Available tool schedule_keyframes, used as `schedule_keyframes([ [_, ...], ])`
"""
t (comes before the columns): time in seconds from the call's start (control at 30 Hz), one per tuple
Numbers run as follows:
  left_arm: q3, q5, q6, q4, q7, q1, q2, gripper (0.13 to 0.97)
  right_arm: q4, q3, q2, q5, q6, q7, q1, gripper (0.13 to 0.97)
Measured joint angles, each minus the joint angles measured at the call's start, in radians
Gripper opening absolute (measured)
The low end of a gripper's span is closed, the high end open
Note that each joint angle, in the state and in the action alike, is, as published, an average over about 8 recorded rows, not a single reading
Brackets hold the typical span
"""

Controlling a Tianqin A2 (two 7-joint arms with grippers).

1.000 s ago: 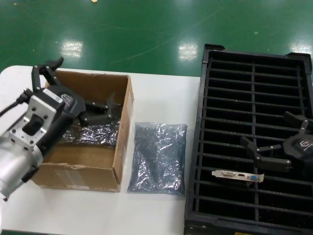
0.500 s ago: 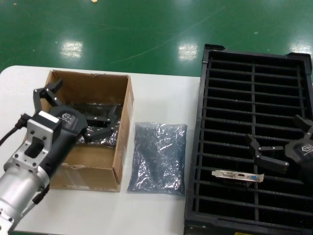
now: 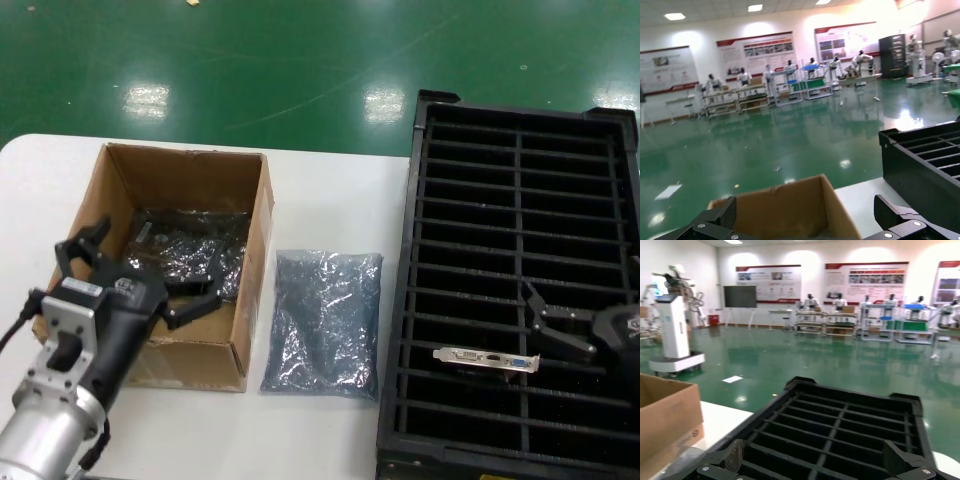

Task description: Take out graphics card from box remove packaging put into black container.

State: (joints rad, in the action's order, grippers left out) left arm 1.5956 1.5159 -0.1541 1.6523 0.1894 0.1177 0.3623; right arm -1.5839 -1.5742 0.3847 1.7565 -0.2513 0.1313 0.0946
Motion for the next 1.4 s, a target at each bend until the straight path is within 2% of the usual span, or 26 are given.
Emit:
schedule_keyframes([
  [0.4,0.003,0.19,0.103,-0.035,-0.127,-0.079,-0.042,0.966,-0.011,-0.017,-0.057,0.029,0.168,-0.088,-0.063,0.966],
  [0.53,0.004,0.231,0.126,-0.043,-0.154,-0.096,-0.051,0.966,-0.013,-0.021,-0.069,0.035,0.205,-0.107,-0.077,0.966],
  [1.4,0.004,0.244,0.132,-0.045,-0.163,-0.101,-0.053,0.966,-0.014,-0.022,-0.073,0.037,0.216,-0.113,-0.081,0.966],
])
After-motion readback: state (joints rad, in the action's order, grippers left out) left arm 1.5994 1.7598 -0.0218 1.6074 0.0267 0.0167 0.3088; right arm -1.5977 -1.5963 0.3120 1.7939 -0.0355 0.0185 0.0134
